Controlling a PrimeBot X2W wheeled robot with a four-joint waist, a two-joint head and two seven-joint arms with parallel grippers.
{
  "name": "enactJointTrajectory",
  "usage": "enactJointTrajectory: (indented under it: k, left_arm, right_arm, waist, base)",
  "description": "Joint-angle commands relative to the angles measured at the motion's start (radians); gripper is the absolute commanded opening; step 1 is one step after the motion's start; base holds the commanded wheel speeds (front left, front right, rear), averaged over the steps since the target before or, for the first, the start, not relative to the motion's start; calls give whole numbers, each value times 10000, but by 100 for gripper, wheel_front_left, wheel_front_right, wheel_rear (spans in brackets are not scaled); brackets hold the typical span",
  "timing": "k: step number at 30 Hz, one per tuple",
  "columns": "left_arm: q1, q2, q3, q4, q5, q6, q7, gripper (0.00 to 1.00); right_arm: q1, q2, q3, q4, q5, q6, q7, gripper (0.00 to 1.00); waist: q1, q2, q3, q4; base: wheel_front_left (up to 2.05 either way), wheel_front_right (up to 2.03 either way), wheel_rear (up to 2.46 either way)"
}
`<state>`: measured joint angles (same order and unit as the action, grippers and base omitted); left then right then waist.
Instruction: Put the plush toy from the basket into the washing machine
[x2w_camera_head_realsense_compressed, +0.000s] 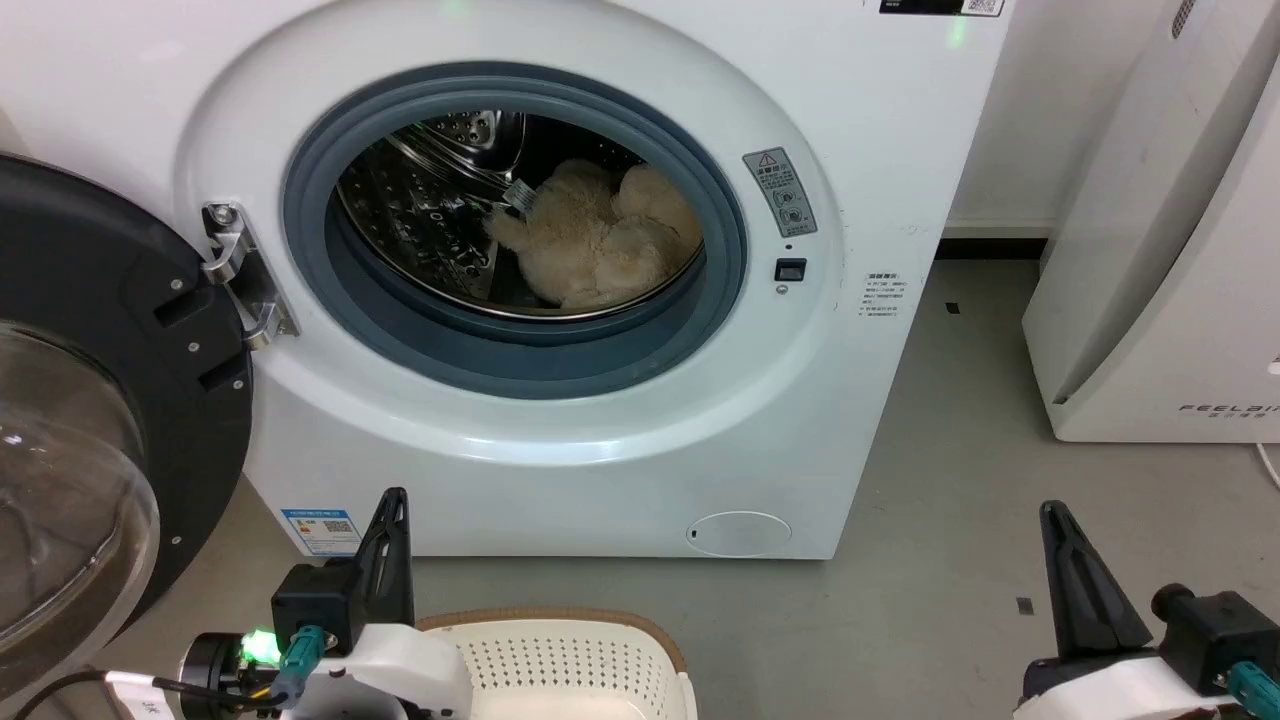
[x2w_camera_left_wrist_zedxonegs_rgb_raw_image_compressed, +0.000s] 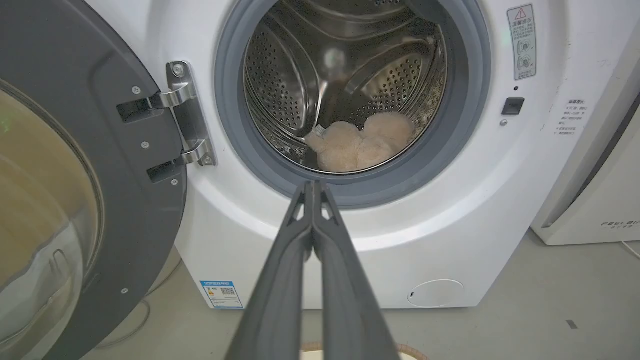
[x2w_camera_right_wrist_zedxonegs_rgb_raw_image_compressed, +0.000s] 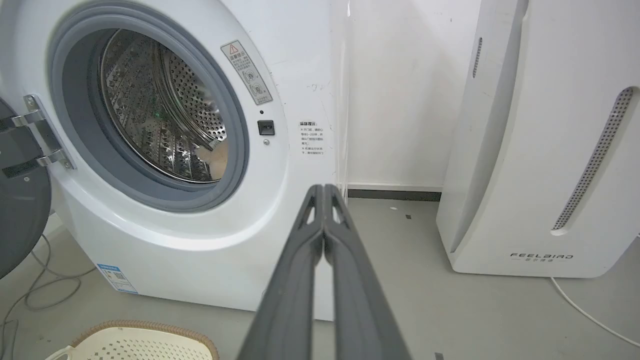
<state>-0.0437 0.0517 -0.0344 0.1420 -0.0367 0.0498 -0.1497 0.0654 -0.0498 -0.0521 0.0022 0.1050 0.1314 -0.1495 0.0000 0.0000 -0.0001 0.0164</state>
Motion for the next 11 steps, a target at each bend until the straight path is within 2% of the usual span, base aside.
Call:
enactJointTrajectory:
  k: [1,11]
  left_arm:
    - [114,-1,40,-115,89,-42,79,0]
    - [161,-3,84,-303,129,-108,283,0]
  right_arm:
    - [-194,-2,41,-10,-69,-3,70,0]
    - [-261,-2,110,-12,-210,-4,276,0]
  waist:
    - [0,0,0,-4]
    - [0,0,0,-27]
  base:
    - [0,0,0]
    - [0,0,0]
